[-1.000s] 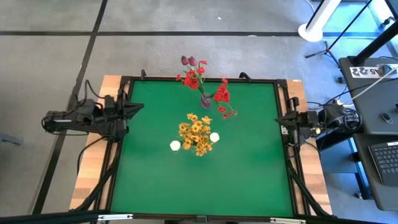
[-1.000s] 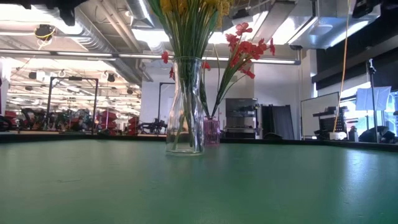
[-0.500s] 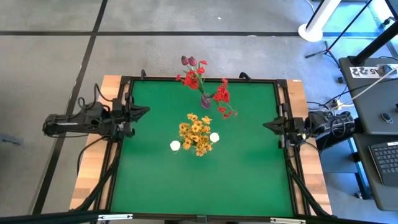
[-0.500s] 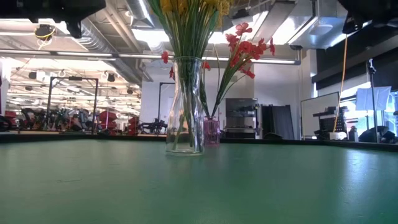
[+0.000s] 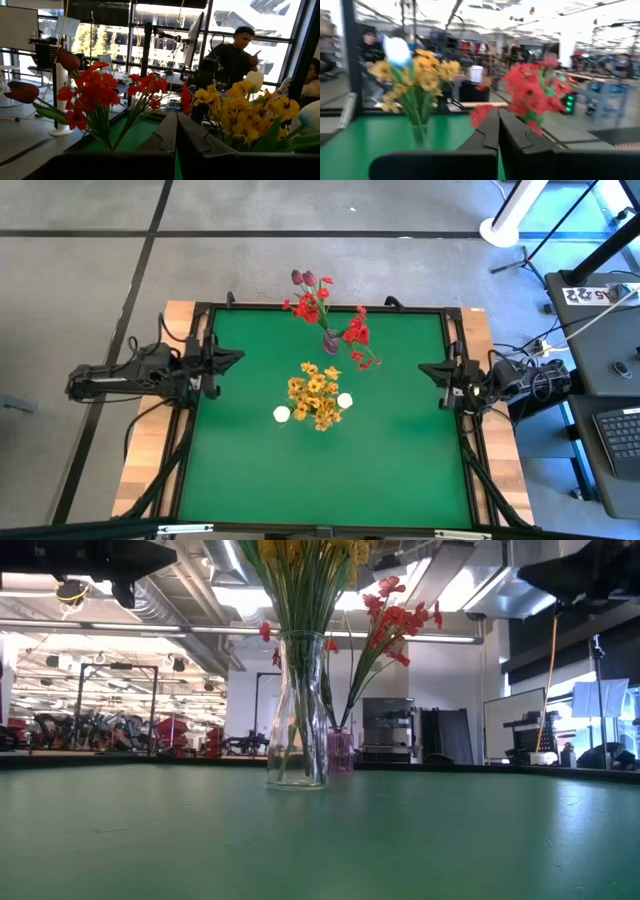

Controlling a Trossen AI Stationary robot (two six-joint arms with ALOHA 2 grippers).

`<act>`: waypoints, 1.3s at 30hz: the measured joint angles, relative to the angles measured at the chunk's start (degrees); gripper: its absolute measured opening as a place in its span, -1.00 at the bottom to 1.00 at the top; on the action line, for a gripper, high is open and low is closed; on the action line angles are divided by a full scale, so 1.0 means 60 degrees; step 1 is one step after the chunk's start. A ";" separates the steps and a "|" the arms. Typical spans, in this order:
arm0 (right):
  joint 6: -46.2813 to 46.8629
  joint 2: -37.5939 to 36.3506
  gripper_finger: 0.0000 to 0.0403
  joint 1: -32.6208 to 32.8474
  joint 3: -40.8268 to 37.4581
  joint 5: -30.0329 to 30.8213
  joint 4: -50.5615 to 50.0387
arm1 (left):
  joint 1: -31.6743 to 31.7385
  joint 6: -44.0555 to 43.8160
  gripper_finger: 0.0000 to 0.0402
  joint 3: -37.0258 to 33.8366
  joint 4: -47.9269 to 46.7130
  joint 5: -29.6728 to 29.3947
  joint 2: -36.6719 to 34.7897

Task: Sort flowers into vase by color
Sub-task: Return to Home Position

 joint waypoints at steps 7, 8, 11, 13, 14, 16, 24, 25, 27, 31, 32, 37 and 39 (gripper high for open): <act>0.0061 0.0000 -1.00 0.0000 -0.0002 -0.0218 0.0025 | 0.0002 0.0000 -1.00 0.0000 0.0000 0.0167 0.0229; 0.0059 0.0000 -1.00 0.0000 -0.0035 -0.0098 0.0031 | 0.0002 0.0003 -1.00 0.0000 -0.0013 0.0175 0.0250; 0.0056 -0.0004 -1.00 0.0000 -0.0266 -0.0050 0.0032 | 0.0002 -0.0076 -1.00 0.0000 -0.0089 0.0190 0.0292; 0.0059 -0.0004 -1.00 0.0000 -0.0487 -0.0194 0.0044 | 0.0002 -0.0246 -1.00 0.0000 -0.0255 0.0314 0.0292; 0.0065 -0.0004 -1.00 0.0000 -0.0606 -0.0221 0.0038 | 0.0002 -0.0262 -1.00 0.0000 -0.0351 0.0382 0.0292; 0.0121 -0.0007 -1.00 0.0000 -0.0776 -0.0226 0.0005 | 0.0002 -0.0266 -1.00 0.0000 -0.0527 0.0433 0.0292; 0.0361 -0.0020 -1.00 0.0000 -0.1019 -0.0378 0.0112 | 0.0002 -0.0181 -1.00 -0.0024 -0.0655 0.0430 0.0292; 0.0398 -0.0022 -1.00 0.0000 -0.1083 -0.0379 0.0128 | 0.0002 -0.0116 -1.00 -0.0091 -0.0588 0.0425 0.0284; 0.0532 -0.0022 -1.00 0.0000 -0.1251 -0.0379 0.0116 | 0.0002 0.0031 -1.00 -0.0335 -0.0426 0.0430 0.0254; 0.0871 -0.0022 -1.00 0.0000 -0.1665 -0.0377 0.0114 | 0.0002 0.0044 -1.00 -0.1169 0.0627 0.0426 0.0018; 0.0909 -0.0022 -1.00 0.0000 -0.1764 -0.0339 0.0156 | 0.0002 0.0028 -1.00 -0.1424 0.0939 0.0426 -0.0034; 0.0806 -0.0020 -1.00 0.0000 -0.2067 -0.0307 0.0839 | 0.0012 -0.0164 -1.00 -0.2606 0.2236 0.0426 -0.0275; 0.0685 -0.0019 -1.00 0.0000 -0.2080 -0.0445 0.0859 | 0.0051 -0.0312 -1.00 -0.2932 0.2484 0.0418 -0.0323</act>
